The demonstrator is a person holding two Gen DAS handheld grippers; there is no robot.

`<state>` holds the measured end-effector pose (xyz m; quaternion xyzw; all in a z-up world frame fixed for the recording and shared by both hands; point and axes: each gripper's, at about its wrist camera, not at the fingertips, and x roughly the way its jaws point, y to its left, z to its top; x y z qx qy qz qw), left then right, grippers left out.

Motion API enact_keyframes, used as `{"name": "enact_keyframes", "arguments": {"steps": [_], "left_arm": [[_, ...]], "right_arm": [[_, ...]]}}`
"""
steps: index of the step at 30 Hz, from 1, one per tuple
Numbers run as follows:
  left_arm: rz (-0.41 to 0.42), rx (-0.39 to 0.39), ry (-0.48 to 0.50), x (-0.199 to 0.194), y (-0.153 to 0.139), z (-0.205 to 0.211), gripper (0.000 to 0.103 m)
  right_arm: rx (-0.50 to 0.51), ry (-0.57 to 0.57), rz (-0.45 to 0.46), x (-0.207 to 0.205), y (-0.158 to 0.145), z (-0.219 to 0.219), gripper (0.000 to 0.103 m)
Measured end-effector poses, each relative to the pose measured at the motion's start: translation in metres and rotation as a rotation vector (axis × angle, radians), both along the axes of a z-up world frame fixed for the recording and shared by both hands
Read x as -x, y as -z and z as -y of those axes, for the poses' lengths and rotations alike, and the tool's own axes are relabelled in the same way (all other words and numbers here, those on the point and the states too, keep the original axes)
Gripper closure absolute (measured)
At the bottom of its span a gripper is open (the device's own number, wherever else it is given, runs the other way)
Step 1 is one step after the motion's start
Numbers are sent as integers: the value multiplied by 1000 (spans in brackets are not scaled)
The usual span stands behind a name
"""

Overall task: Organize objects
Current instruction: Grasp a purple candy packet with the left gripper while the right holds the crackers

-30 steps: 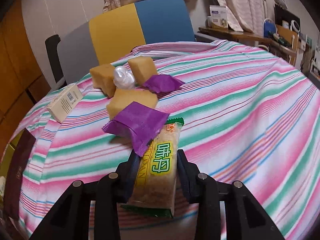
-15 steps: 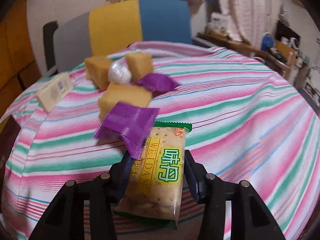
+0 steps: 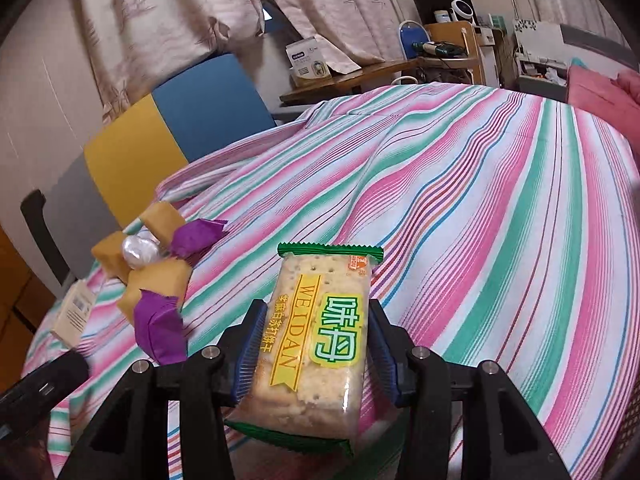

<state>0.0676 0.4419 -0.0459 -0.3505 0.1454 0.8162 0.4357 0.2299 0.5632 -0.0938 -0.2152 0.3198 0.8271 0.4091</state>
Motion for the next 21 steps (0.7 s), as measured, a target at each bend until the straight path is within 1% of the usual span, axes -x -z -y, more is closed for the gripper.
{"name": "enact_keyframes", "arguments": {"steps": [3,5,6,8,10,11,12,13,15,17,19,21], "left_arm": [[-91,23,83,-6,7,-23,0],[-131,30,105,-8,15,-32,0],[-131,38,112,-7,17,-35,0],[-103,58,127,-4,22,-43,2],[-77,56,128,0,24,-48,7],[-66,52,133,2,25,-51,13],[-59,54,140,3,26,-52,22],[-48,62,150,3,28,-54,28],[-32,77,173,1,33,-56,53],[-34,83,194,-4,36,-56,67],[-54,63,217,-11,33,-51,67],[-71,38,219,-15,30,-42,67]], "right_arm": [[4,-1,-12,-1,0,0,53],[10,-3,-26,-2,1,-1,53],[10,-2,-28,-3,2,0,53],[9,-2,-26,-3,2,0,53],[9,-3,-27,-3,2,0,53],[9,-2,-29,-3,2,0,53],[9,-2,-29,-4,2,0,53],[10,-3,-29,-3,3,0,53],[9,-2,-29,-3,3,-1,53],[9,-3,-29,-3,3,-1,53],[9,-3,-29,-3,3,-1,53],[9,-3,-29,-3,3,-1,53]]}}
